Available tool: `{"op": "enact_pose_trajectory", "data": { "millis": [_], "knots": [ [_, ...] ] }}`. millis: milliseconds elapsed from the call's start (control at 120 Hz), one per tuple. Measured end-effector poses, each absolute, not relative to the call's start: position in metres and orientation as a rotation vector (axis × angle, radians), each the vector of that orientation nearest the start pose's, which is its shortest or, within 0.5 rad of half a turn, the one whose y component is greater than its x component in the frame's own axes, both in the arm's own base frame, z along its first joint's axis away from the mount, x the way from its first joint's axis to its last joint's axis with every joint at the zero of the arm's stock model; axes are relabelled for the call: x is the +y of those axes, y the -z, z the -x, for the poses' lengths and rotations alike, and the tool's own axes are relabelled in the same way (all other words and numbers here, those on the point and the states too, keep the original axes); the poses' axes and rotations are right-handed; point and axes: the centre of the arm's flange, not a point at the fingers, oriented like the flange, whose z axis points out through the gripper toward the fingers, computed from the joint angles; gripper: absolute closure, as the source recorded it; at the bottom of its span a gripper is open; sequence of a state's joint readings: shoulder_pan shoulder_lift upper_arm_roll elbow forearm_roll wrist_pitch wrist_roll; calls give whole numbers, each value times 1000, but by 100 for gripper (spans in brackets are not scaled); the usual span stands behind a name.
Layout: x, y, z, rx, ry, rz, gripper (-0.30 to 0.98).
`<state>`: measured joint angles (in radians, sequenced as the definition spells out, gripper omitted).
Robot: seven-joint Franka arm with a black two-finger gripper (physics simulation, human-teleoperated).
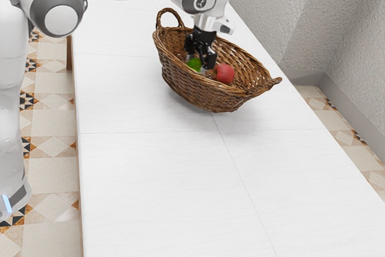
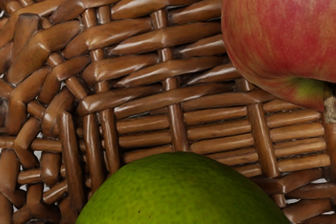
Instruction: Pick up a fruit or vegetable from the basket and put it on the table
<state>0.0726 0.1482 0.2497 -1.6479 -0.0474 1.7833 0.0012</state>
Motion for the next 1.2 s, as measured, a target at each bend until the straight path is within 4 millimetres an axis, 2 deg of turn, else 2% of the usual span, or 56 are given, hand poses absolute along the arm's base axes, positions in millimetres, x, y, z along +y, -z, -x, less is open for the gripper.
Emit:
{"op": "enact_pose_trajectory", "data": {
  "millis": [100,167,233,300,358,408,442,500,542,592,633,683,717,775,833,867,900,950,1000,1042,1200],
  "knots": [
    [182,-539,-576,-518,37,3101,41],
    [183,-559,-574,-513,94,3086,42],
    [179,-591,-575,-487,184,3064,42],
    [160,-652,-579,-420,345,3027,42],
    [114,-713,-582,-295,502,3003,41],
    [53,-753,-582,-132,617,3002,40],
    [5,-767,-582,-2,661,3013,40],
    [-81,-776,-577,238,696,3036,40],
    [-136,-776,-570,399,700,3051,41],
    [-189,-771,-560,563,686,3067,41],
    [-224,-765,-552,673,664,3077,41],
    [-256,-747,-550,776,606,3092,40],
    [-273,-720,-558,827,524,3106,39],
    [-294,-648,-584,880,319,3126,41],
    [-303,-588,-603,900,156,3128,43],
    [-305,-569,-607,902,106,3123,44],
    [-305,-559,-609,902,79,3119,43],
    [-303,-551,-612,896,61,3117,43],
    [-300,-548,-614,892,53,3119,28],
    [-298,-547,-615,887,48,3121,21],
    [-294,-550,-616,898,53,3127,8]
  ]
}}
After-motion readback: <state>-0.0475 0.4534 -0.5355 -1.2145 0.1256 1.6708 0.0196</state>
